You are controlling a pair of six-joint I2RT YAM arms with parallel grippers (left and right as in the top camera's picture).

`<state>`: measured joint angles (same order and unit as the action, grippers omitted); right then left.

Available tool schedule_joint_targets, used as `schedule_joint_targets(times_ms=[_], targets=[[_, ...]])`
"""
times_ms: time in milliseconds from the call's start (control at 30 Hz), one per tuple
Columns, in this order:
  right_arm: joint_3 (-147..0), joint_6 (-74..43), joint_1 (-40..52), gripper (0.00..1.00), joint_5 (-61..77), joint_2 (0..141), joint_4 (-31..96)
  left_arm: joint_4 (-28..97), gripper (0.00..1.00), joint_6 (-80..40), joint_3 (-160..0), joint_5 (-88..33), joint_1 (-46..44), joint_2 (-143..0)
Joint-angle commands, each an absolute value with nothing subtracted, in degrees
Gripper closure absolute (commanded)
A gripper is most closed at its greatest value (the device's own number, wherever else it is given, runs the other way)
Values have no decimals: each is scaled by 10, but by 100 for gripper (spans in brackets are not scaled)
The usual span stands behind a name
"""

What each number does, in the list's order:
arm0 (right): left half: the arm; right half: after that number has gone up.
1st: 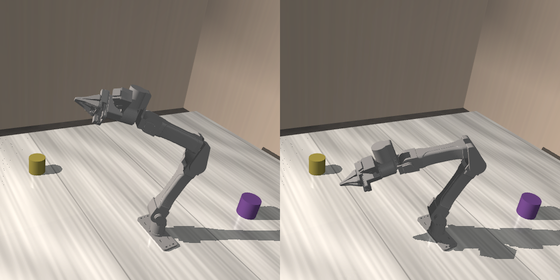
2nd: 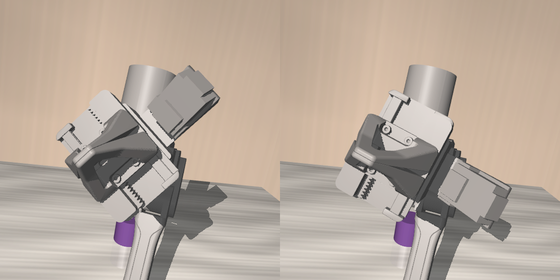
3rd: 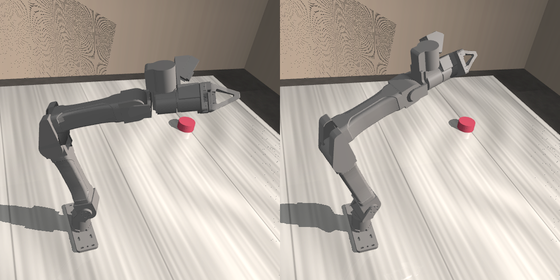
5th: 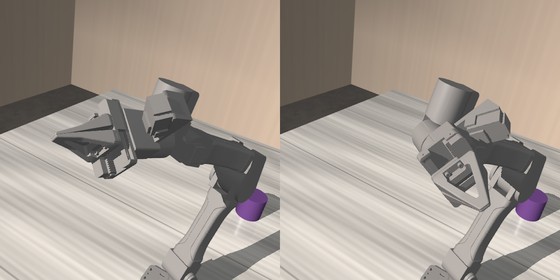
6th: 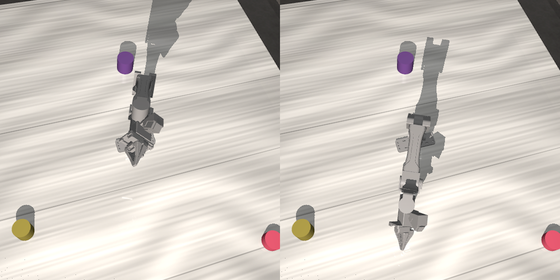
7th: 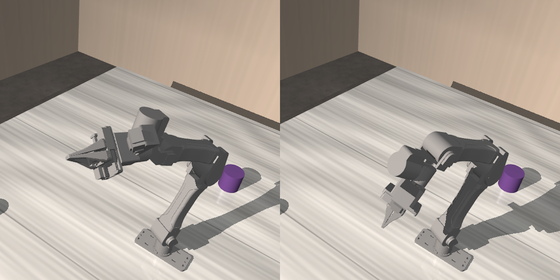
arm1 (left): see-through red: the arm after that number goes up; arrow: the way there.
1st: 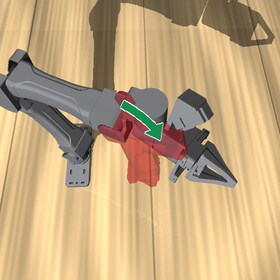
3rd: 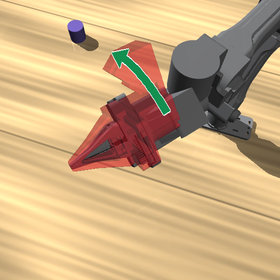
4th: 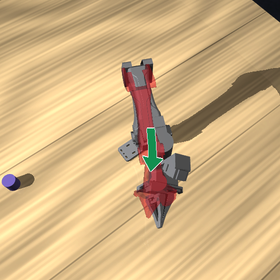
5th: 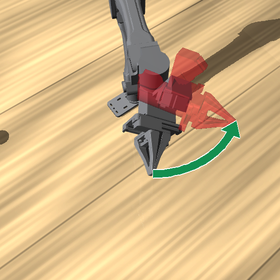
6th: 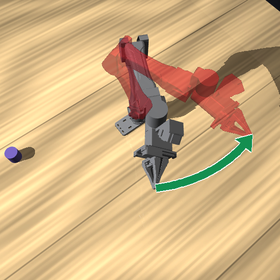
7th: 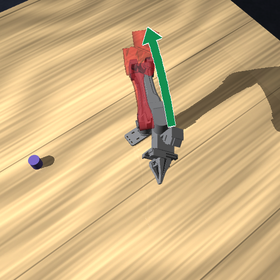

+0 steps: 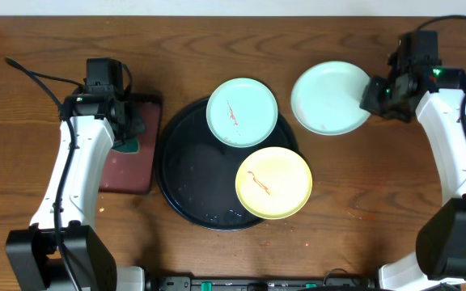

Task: Clean dirty plates on tray and stack at the side

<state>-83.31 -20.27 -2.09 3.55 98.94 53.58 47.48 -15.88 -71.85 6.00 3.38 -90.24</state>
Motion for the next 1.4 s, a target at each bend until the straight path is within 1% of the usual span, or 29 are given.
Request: schedule_joint_targets(times_ms=[0,167,367,467,500,533,567,600,633,700,833,1000,1100,1233,1367], targets=[[-783,-214,-31,99,-26,975,507,473,92,-166,-717,67,36,-906],[-715,-205,-34,99,-26,975,439,474,92,-166,-717,67,36,-906],[-669,-200,-35,99,-43,975,408,473,92,-166,-717,67,36,-906],[-654,-187,-35,97,-47,975,392,473,92,-166,-717,67,36,-906],[-652,-187,-36,94,-47,975,390,473,92,-166,-717,67,36,-906],[-649,-186,-37,90,-47,975,389,473,92,-166,-717,67,36,-906],[-648,-186,-38,80,-46,975,388,473,92,-166,-717,67,36,-906],[-648,-186,-39,68,-46,975,385,473,92,-166,-717,67,36,-906],[-648,-186,-40,59,-36,975,380,473,92,-166,-717,67,36,-906],[-653,-181,-41,51,-4,974,379,471,93,-166,-717,67,36,-906],[-682,-137,-41,50,82,973,404,464,92,-166,-717,67,36,-906],[-742,-74,-35,50,211,973,480,464,92,-166,-717,67,36,-906],[-754,-37,-21,48,276,973,515,464,92,-166,-717,67,36,-906],[-743,-24,13,47,285,973,563,464,93,-166,-717,67,36,-906],[-708,-18,63,45,266,974,569,462,92,-166,-717,67,36,-906]])
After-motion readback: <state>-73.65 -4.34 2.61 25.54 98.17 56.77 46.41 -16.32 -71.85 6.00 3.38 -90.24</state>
